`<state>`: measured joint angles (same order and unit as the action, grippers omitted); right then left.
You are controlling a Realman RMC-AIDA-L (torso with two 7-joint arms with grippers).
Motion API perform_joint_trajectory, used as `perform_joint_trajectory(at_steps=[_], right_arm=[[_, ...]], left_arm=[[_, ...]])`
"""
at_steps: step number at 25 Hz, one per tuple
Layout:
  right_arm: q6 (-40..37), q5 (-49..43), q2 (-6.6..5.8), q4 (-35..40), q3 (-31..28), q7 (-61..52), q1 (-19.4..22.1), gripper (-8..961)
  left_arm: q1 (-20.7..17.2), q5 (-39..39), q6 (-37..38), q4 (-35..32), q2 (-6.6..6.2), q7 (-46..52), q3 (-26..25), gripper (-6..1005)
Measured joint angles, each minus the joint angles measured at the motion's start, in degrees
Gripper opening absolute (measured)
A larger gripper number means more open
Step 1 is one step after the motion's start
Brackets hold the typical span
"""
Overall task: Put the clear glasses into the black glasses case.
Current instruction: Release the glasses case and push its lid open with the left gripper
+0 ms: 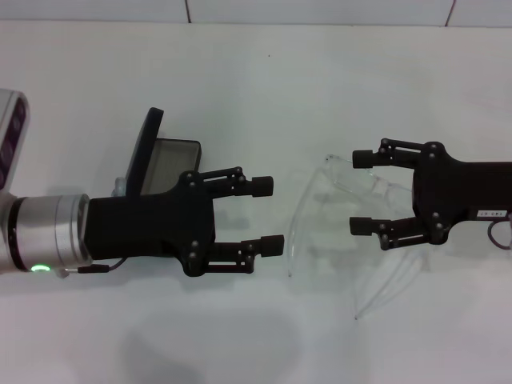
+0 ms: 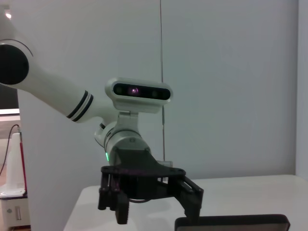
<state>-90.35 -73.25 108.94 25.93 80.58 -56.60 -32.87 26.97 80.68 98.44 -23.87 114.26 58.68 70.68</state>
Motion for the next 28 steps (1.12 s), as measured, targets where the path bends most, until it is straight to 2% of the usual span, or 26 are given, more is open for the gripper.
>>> perform_joint_trajectory(at_steps=[8, 12, 15, 18, 19, 20, 24, 28], right_arm=[[0.7, -0.1, 0.23, 0.0, -0.1, 0.0, 0.0, 887], [0.7, -0.1, 0.22, 0.0, -0.1, 0.0, 0.0, 886], [0.7, -0.1, 0.22, 0.0, -0.1, 0.0, 0.0, 886], [0.7, -0.1, 0.17, 0.0, -0.1, 0.0, 0.1, 886], [0.7, -0.1, 0.15, 0.0, -0.1, 0.0, 0.2, 886], [0.7, -0.1, 0.14, 0.0, -0.1, 0.0, 0.2, 886], [0.7, -0.1, 0.13, 0.1, -0.1, 0.0, 0.4, 886], [0.6, -0.1, 0.05, 0.1, -0.1, 0.0, 0.6, 887]], left_arm=[[-0.1, -0.3, -0.1, -0.1, -0.12, 0.2, -0.1, 763], [0.2, -0.3, -0.3, -0.5, -0.48, 3.5, -2.3, 754], [-0.1, 0.3, -3.4, -4.3, -1.11, 13.6, -5.3, 748], [-1.2, 3.3, -9.1, -11.3, -1.87, 25.6, -7.0, 741], [-2.1, 7.1, -12.1, -16.3, -2.10, 32.5, -8.7, 739], [-2.1, 7.1, -12.1, -16.3, -2.10, 32.5, -8.7, 737], [-3.4, 17.7, -14.3, -25.5, -1.18, 42.1, -14.5, 728], [-4.1, 28.9, -14.6, -32.2, 0.75, 49.2, -20.1, 720]])
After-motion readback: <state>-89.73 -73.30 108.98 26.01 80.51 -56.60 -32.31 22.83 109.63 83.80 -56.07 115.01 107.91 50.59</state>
